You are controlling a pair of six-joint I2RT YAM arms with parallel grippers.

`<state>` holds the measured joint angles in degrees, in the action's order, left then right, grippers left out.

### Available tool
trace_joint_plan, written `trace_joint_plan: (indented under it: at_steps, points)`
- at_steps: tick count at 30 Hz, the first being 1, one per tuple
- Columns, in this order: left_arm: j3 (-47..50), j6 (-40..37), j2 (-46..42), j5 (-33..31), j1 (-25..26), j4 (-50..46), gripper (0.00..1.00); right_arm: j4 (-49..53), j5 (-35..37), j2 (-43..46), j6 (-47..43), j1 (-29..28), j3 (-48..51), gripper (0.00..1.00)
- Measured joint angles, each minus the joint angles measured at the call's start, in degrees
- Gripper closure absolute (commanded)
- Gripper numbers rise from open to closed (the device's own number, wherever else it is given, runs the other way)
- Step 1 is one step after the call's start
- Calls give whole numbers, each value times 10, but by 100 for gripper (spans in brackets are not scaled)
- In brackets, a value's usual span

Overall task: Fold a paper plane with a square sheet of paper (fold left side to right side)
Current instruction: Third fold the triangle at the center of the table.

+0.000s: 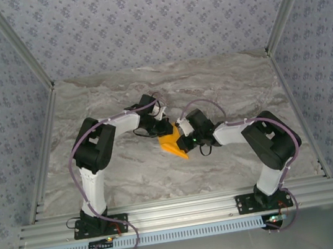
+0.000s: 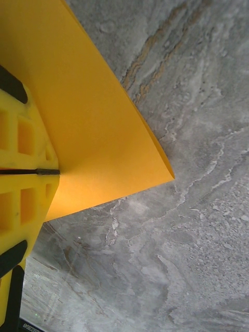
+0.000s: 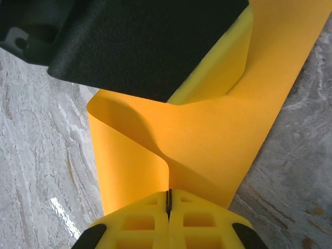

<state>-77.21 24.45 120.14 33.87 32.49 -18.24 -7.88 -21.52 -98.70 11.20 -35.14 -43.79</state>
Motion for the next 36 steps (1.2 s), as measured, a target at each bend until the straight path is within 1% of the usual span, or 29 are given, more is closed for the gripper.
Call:
trace_joint_plan:
  at_steps: [11,18,23,26,29,32,36]
  points:
    - [0,0,0,0,2,2,92,2,5,0,2,0,0,100]
    - [-1,0,0,0,3,1,85,5,21,0,2,-9,0,100]
    - [-15,-9,0,-2,3,-19,80,4,29,-4,2,-17,-3,100]
    - [-30,-11,0,-3,1,-38,73,4,35,-5,2,-22,-5,100]
    - [-49,-15,0,-2,-6,-49,70,4,38,-7,2,-25,-7,100]
    - [-64,-15,-2,-3,-19,-58,70,4,40,-7,2,-26,-7,100]
    - [-58,-14,-27,-12,-36,-64,81,4,41,-7,2,-26,-7,100]
